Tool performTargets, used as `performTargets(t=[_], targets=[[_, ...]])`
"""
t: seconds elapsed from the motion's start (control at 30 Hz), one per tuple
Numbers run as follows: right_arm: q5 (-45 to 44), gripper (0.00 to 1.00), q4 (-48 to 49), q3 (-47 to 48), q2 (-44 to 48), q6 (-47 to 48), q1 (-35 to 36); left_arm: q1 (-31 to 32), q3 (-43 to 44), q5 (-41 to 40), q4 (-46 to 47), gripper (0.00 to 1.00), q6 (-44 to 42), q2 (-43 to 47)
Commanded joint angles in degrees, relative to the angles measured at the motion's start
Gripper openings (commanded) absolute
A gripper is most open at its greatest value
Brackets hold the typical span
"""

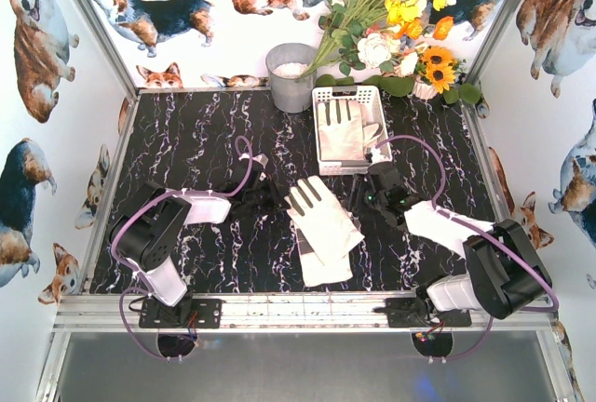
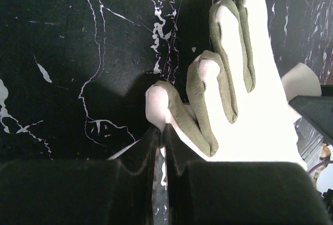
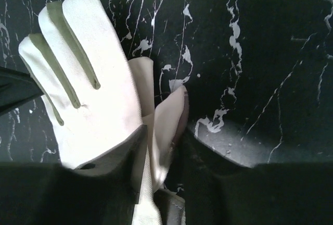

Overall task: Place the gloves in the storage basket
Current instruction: Pair the glove with the glove.

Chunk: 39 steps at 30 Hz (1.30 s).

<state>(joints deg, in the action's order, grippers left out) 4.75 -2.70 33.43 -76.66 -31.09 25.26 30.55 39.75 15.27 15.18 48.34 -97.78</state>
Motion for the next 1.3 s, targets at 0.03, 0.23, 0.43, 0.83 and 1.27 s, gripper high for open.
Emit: performTargets(t=[0.03, 0.23, 0.43, 0.83, 1.27], targets=[[-0.7, 0.11, 6.8, 0.2, 1.6, 1.4, -0.8, 0.2, 1.4, -0.4, -3.4, 0.0, -2.4, 0.9], [-0.1, 0.0, 3.2, -0.7, 7.3, 3.0, -0.8, 0.2, 2.7, -2.2, -7.0, 0.0, -3.8, 5.0], [-0.6, 0.0, -13.1, 3.3, 18.1, 3.8, -0.7, 0.2, 6.4, -3.5, -14.5, 0.0, -6.9, 10.4], [-0.3, 0.0, -20.5, -2.2, 27.3, -1.5, 5.4, 1.6, 8.0, -3.0, -16.4, 0.0, -10.0, 11.8], [-6.7, 0.0, -20.9, -7.1, 29.5, -2.3, 7.7, 6.1, 6.2, -6.2, -14.1, 0.0, -9.4, 9.4]])
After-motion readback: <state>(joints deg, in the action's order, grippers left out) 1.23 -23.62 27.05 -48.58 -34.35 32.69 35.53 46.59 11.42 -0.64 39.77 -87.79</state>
